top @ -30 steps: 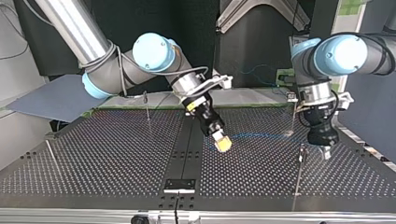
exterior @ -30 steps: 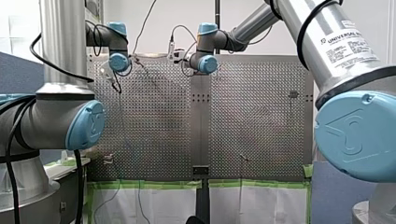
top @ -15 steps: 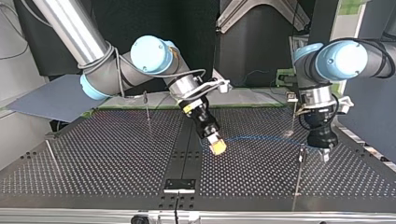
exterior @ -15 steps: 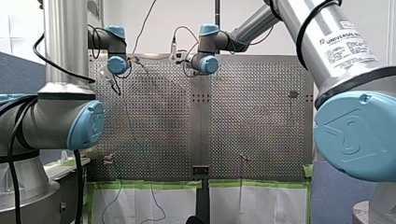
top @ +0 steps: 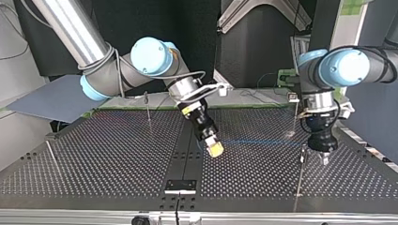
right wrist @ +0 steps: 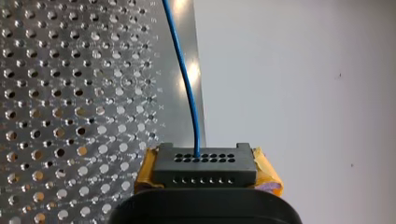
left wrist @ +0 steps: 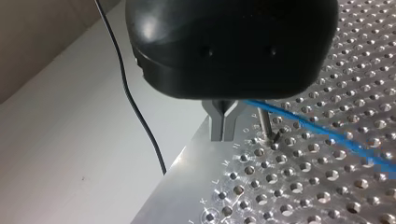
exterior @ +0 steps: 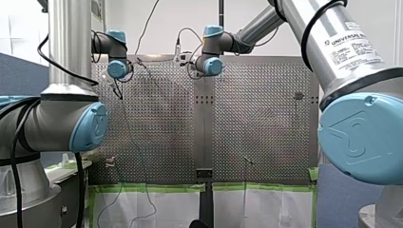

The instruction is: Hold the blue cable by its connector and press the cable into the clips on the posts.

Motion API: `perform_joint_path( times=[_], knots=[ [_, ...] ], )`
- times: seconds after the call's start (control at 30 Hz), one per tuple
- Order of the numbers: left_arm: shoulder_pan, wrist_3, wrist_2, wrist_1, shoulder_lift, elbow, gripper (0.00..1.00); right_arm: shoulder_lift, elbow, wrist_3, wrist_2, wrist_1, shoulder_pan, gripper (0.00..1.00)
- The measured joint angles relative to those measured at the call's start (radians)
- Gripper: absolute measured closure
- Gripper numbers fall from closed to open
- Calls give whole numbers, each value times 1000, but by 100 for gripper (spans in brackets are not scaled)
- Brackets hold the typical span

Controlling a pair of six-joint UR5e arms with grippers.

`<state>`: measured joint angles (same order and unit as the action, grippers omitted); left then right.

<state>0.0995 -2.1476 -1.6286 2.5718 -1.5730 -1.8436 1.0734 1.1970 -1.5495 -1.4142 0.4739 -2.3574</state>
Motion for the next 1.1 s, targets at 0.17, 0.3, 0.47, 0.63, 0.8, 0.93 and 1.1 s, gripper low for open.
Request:
perform_joint_path(
  times=[0.17, 0.3, 0.47, 0.63, 0.8, 0.93, 1.1],
  knots=[
    [11, -7, 18, -2, -3, 11, 99, -1, 0, 10, -30, 1, 4, 100],
    [19, -12, 35, -2, -17, 24, 99, -3, 0, 16, -48, 1, 8, 100],
    [27, -15, 50, -2, -41, 38, 99, -4, 0, 21, -69, 2, 14, 100],
    [37, -26, 69, -2, -47, 55, 99, -6, -1, 24, -86, 3, 18, 100],
    [44, -32, 79, 0, -47, 68, 99, -7, 0, 27, -110, 4, 24, 100],
    [46, -33, 82, 5, -47, 75, 99, -8, 0, 30, -130, 5, 27, 100],
    [49, -35, 83, 8, -47, 79, 99, -9, 0, 34, -146, 6, 29, 100]
  ],
)
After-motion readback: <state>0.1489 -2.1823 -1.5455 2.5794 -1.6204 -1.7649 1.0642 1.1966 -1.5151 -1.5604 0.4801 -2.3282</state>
